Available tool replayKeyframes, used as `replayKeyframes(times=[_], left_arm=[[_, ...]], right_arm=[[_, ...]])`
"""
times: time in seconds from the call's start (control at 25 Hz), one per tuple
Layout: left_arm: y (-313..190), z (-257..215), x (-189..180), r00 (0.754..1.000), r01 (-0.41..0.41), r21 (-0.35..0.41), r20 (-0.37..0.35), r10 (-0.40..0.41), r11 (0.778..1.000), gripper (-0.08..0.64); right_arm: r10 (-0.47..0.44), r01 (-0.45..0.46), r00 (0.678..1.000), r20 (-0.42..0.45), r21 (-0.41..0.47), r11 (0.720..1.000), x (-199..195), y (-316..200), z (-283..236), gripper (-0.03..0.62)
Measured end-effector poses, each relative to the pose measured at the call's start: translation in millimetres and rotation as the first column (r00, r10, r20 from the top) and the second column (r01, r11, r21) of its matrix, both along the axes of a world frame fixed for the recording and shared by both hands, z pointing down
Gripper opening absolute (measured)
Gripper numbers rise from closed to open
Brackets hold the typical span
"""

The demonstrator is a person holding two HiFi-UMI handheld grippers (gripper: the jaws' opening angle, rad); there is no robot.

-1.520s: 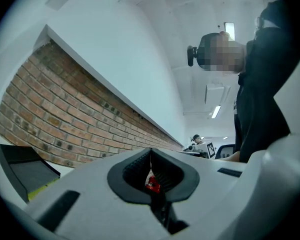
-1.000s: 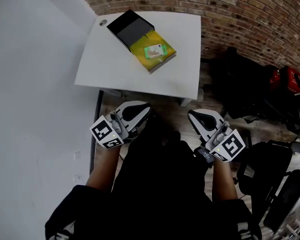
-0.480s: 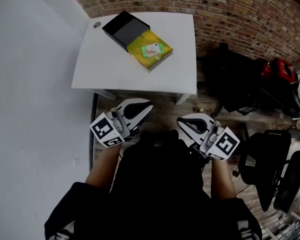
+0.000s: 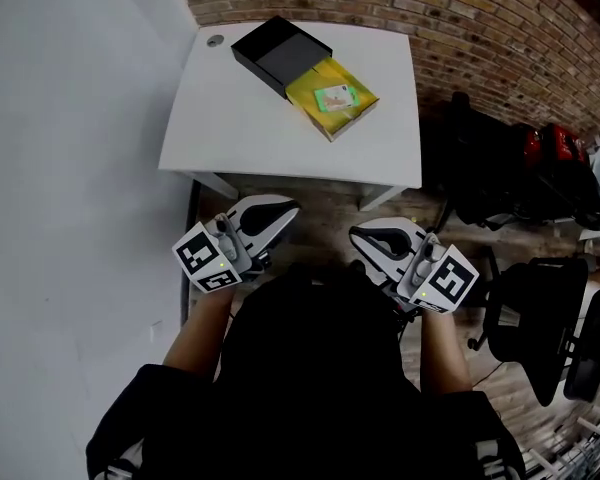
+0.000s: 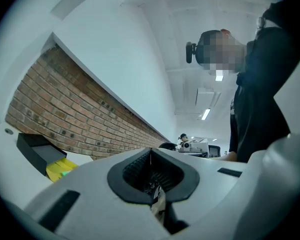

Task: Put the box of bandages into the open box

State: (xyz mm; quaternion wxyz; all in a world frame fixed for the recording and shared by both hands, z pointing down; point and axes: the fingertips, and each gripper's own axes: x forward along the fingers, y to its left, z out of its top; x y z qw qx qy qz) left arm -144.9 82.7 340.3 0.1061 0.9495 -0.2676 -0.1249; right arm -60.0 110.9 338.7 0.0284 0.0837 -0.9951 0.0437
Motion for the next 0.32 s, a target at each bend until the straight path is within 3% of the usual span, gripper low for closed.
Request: replayKeyframes(times=[0.32], left_arm=[[3.3, 9.2, -30.8, 0.997, -0.071, -0.011, -0.015, 0.071, 0.997, 0.015]], right_arm=[[0.044, -0.044, 0.999, -0.017, -0.024, 0.999, -38.0, 7.6, 7.6, 0.006]])
